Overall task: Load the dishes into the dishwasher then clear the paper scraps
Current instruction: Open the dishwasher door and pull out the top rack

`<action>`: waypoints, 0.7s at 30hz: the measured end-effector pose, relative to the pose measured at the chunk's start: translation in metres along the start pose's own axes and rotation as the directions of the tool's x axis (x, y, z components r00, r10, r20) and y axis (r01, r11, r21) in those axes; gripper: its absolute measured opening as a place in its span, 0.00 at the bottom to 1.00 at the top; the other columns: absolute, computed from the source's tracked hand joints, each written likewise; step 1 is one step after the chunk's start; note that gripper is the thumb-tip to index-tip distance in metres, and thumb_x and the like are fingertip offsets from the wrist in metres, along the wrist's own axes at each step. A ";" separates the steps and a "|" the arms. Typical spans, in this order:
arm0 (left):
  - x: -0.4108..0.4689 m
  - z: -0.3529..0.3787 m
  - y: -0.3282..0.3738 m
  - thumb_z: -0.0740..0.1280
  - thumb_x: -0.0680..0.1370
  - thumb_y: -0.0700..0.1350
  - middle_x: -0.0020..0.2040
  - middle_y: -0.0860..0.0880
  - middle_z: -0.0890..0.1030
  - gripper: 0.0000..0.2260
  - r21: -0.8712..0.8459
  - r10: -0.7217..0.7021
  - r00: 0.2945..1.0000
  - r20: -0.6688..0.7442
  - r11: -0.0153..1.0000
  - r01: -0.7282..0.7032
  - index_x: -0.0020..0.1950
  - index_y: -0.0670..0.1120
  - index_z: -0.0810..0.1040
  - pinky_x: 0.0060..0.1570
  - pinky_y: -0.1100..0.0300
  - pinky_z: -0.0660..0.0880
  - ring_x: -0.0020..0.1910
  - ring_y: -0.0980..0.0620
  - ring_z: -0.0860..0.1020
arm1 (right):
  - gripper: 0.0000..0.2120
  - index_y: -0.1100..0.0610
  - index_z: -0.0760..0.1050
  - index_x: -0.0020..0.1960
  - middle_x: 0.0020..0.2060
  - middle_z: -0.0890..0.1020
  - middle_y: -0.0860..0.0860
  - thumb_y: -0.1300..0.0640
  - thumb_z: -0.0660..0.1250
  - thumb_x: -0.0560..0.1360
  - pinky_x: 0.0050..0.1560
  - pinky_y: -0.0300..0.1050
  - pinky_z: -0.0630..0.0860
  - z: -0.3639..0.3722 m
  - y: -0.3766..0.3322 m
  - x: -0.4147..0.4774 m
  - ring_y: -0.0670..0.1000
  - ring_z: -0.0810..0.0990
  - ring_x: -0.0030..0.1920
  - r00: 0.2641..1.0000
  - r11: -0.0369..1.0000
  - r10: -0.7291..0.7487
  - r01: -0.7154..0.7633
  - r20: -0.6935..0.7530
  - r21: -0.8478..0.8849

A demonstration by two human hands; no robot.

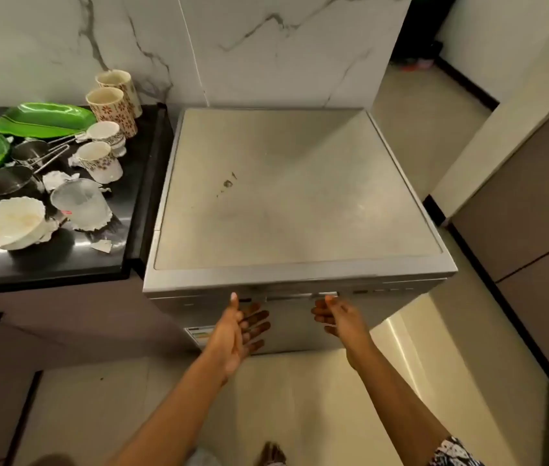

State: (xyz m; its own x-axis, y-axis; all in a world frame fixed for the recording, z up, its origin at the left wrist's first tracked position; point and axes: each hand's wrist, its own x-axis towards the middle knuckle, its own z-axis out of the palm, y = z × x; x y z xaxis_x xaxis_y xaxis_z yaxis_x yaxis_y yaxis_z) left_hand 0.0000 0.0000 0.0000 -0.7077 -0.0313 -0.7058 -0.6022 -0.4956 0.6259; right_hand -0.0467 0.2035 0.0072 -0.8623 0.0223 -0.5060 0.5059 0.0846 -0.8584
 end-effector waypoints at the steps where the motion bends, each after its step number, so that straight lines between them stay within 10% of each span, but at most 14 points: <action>1: 0.005 0.003 -0.001 0.50 0.79 0.65 0.58 0.44 0.81 0.29 -0.127 -0.030 0.999 0.036 0.991 0.035 0.62 0.45 0.75 0.60 0.46 0.70 0.58 0.45 0.78 | 0.16 0.57 0.77 0.50 0.45 0.83 0.54 0.47 0.56 0.81 0.49 0.47 0.74 -0.003 0.004 0.007 0.50 0.80 0.46 0.993 0.987 0.106 -0.110 0.045 0.118; 11: 0.022 0.043 -0.011 0.50 0.70 0.75 0.62 0.41 0.77 0.42 -0.579 0.043 0.985 0.165 0.813 0.062 0.66 0.41 0.71 0.70 0.43 0.59 0.63 0.44 0.73 | 0.37 0.61 0.71 0.62 0.58 0.77 0.61 0.29 0.52 0.73 0.58 0.54 0.71 -0.016 0.001 0.036 0.58 0.76 0.58 0.961 0.583 0.195 -0.275 0.196 0.765; 21: 0.022 0.055 -0.013 0.53 0.68 0.77 0.62 0.40 0.76 0.46 -0.619 0.065 0.992 0.104 0.785 0.013 0.67 0.39 0.68 0.70 0.46 0.61 0.62 0.43 0.74 | 0.37 0.60 0.74 0.56 0.53 0.79 0.60 0.28 0.52 0.71 0.64 0.55 0.70 -0.012 0.003 0.035 0.58 0.78 0.56 0.963 0.600 0.162 -0.268 0.214 0.754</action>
State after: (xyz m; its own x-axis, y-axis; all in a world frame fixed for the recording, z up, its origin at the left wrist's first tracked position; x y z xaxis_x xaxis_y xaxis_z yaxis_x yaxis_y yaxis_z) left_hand -0.0279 0.0532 -0.0055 -0.7798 0.0269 -0.6254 -0.2535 -0.9270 0.2763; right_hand -0.0757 0.2163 -0.0122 -0.7438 -0.1778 -0.6444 0.5523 -0.7065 -0.4426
